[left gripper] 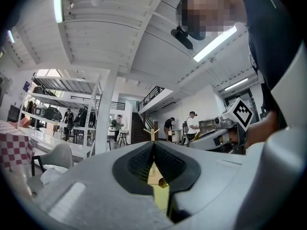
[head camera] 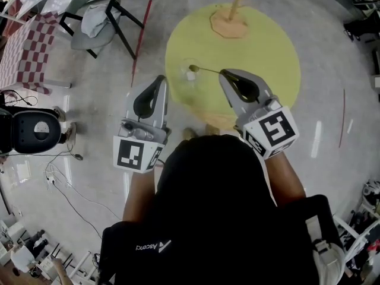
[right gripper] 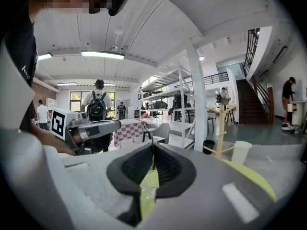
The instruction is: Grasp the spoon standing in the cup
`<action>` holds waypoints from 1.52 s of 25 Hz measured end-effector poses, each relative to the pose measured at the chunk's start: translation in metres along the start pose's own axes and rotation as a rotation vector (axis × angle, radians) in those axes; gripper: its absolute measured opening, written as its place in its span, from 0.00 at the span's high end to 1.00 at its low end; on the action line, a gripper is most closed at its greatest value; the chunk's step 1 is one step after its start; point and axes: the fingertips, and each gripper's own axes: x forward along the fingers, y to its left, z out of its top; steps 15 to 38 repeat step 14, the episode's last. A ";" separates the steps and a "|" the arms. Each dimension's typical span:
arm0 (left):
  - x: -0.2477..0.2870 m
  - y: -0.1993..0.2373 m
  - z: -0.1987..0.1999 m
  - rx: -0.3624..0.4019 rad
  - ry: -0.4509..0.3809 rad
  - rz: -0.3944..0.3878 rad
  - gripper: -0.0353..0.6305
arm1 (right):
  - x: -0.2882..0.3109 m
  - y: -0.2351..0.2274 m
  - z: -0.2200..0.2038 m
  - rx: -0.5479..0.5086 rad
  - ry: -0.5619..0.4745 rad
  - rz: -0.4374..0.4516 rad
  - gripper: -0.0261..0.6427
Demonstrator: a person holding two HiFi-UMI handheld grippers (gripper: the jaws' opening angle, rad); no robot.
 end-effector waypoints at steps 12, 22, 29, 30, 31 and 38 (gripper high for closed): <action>0.000 0.008 -0.002 0.004 0.003 0.008 0.93 | 0.008 0.001 -0.004 -0.002 0.004 0.012 0.95; 0.001 0.007 -0.002 0.003 0.003 0.008 0.93 | 0.008 0.001 -0.004 -0.004 0.005 0.012 0.95; 0.001 0.007 -0.002 0.003 0.003 0.008 0.93 | 0.008 0.001 -0.004 -0.004 0.005 0.012 0.95; 0.001 0.007 -0.002 0.003 0.003 0.008 0.93 | 0.008 0.001 -0.004 -0.004 0.005 0.012 0.95; 0.001 0.007 -0.002 0.003 0.003 0.008 0.93 | 0.008 0.001 -0.004 -0.004 0.005 0.012 0.95; 0.001 0.007 -0.002 0.003 0.003 0.008 0.93 | 0.008 0.001 -0.004 -0.004 0.005 0.012 0.95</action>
